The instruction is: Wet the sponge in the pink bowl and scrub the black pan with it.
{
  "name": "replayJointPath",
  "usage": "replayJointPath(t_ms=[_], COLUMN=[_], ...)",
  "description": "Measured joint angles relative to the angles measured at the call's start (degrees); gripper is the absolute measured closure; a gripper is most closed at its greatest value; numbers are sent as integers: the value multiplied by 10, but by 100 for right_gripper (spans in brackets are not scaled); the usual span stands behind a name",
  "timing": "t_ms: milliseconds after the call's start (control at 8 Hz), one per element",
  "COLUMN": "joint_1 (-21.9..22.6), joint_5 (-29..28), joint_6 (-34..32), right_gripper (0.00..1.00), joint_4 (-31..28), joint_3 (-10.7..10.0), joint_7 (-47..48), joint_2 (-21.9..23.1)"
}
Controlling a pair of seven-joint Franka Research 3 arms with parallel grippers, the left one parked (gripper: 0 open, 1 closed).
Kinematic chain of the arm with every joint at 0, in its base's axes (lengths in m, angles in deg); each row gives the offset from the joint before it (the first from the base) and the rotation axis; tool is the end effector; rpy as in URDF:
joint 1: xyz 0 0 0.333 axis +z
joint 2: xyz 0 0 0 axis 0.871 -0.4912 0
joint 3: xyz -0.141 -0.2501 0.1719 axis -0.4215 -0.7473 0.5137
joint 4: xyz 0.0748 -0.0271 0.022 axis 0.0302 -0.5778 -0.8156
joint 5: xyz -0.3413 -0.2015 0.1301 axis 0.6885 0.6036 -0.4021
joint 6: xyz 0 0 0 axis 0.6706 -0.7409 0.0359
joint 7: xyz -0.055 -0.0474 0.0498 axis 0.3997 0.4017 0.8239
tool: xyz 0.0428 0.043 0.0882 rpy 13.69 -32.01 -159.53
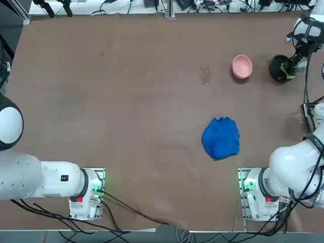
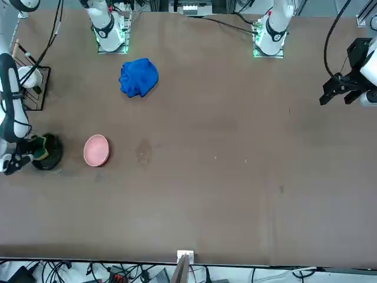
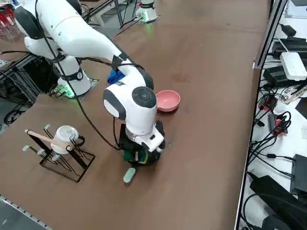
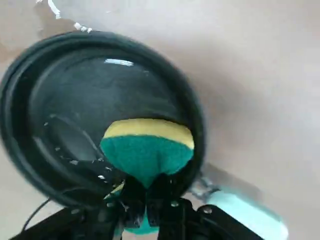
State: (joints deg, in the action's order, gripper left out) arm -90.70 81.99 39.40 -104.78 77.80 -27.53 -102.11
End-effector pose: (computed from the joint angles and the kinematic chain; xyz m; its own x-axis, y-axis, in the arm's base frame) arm 0.6511 -0.3221 0.2083 0.8510 0.4657 -0.2428 0.4758 -0.8794 -0.0193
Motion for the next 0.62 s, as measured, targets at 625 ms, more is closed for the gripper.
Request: replayJointPath(t_ms=[625], joint_1=[39], joint_5=[0], joint_6=[25], right_gripper=[94], joint_4=[0], joint_3=[8], joint_7=[112], joint_2=[-3])
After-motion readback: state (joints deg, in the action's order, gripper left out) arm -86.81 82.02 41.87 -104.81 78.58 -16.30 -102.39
